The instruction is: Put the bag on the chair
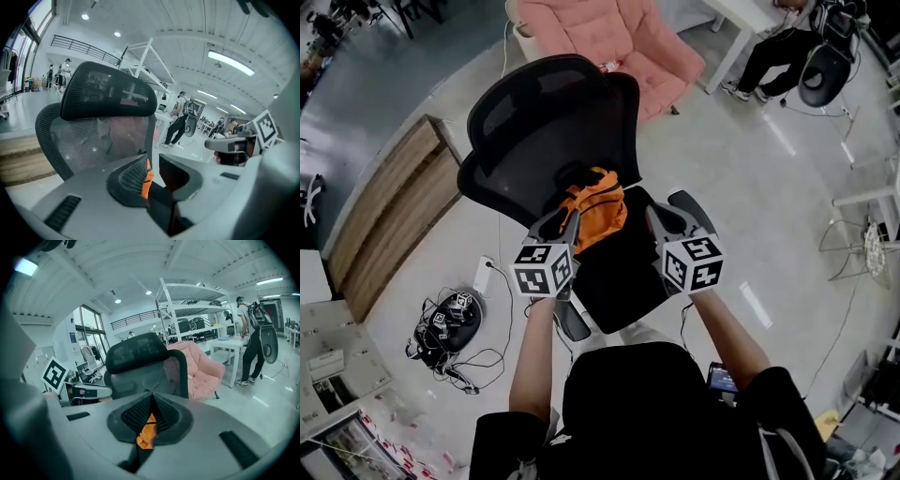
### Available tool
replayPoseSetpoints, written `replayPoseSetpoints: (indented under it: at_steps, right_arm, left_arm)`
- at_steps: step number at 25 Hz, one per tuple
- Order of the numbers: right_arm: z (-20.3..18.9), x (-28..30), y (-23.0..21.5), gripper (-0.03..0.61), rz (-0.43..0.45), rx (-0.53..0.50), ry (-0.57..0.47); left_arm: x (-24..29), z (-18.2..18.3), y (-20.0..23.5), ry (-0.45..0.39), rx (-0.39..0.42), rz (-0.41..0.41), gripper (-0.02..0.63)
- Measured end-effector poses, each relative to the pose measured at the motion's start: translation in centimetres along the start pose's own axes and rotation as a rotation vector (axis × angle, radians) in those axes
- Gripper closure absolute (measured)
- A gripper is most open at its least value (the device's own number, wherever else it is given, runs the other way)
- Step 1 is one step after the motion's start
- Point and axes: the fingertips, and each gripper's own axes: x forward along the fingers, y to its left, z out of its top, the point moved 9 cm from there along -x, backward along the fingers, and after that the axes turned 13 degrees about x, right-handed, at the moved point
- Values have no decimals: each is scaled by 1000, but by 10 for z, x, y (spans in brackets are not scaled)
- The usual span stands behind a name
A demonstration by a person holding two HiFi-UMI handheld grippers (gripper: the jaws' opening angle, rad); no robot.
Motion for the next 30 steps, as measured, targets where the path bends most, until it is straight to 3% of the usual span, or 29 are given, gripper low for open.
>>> replayPoseSetpoints:
  at_steps: [12,30]
  right_arm:
    - [4,-32,61,577,21,-45,-98]
    - [-6,-112,145,577,35,-94,-258]
  left_arm:
    - [-67,11,-22,-86,67,-65,600]
    - [-190,30,-61,-257,187,-95,603]
